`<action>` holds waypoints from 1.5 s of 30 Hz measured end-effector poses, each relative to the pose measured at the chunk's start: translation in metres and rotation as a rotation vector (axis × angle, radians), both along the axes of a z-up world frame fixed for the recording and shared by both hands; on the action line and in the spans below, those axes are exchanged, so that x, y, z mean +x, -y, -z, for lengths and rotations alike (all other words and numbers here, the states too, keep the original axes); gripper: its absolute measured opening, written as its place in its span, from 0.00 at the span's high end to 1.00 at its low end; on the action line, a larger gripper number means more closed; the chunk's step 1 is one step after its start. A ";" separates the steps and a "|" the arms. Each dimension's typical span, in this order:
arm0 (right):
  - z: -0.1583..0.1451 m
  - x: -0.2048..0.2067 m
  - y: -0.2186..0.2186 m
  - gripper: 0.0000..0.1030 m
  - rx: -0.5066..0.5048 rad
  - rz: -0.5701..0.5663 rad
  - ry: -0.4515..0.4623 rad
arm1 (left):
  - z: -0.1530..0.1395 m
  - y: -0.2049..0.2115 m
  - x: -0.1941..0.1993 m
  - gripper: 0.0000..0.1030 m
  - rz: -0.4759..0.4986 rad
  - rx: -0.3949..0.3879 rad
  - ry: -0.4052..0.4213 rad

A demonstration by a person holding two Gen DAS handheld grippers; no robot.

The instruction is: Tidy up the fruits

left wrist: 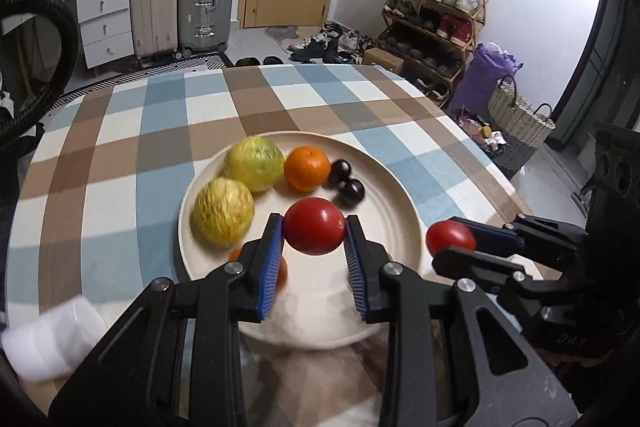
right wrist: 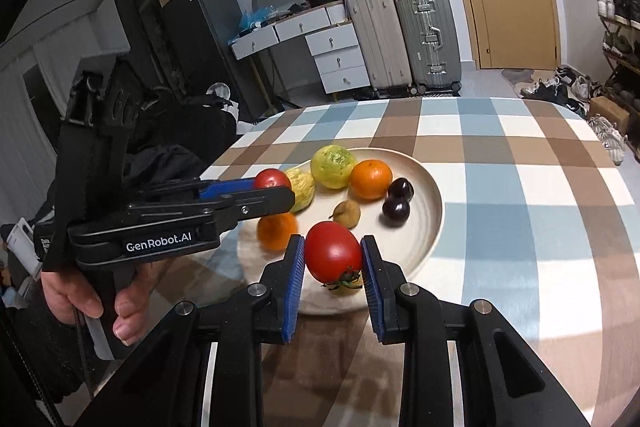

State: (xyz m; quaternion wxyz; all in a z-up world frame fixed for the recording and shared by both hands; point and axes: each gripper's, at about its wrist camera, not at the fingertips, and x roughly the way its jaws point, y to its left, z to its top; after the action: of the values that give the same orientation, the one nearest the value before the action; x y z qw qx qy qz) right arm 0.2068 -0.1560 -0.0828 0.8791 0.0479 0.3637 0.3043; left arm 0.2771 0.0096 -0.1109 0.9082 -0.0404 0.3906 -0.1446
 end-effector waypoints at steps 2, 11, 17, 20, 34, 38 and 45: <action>0.004 0.012 -0.004 0.72 -0.009 -0.006 -0.014 | 0.003 0.000 0.014 0.73 -0.002 0.012 -0.014; 0.016 0.045 -0.019 0.72 -0.032 -0.030 -0.035 | 0.022 -0.001 0.049 0.73 -0.004 0.016 -0.053; 0.024 0.053 -0.026 0.72 -0.052 -0.035 -0.050 | 0.032 0.001 0.059 0.73 -0.005 0.016 -0.063; 0.027 0.055 -0.027 0.72 -0.063 -0.026 -0.056 | 0.033 0.002 0.060 0.73 -0.003 0.010 -0.064; 0.015 0.046 -0.020 0.65 -0.033 0.004 -0.035 | 0.021 0.009 0.056 0.73 0.016 0.005 -0.038; 0.003 0.033 -0.013 0.58 -0.025 0.016 0.005 | 0.006 0.007 0.045 0.68 -0.006 -0.007 -0.006; -0.033 0.000 0.005 0.48 -0.014 0.071 0.101 | -0.036 0.004 0.007 0.58 -0.047 0.000 0.079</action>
State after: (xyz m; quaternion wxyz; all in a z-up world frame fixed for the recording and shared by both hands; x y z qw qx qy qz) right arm 0.2072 -0.1606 -0.0494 0.9068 0.0391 0.3191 0.2726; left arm 0.2846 0.0052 -0.0746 0.9261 -0.0439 0.3533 -0.1248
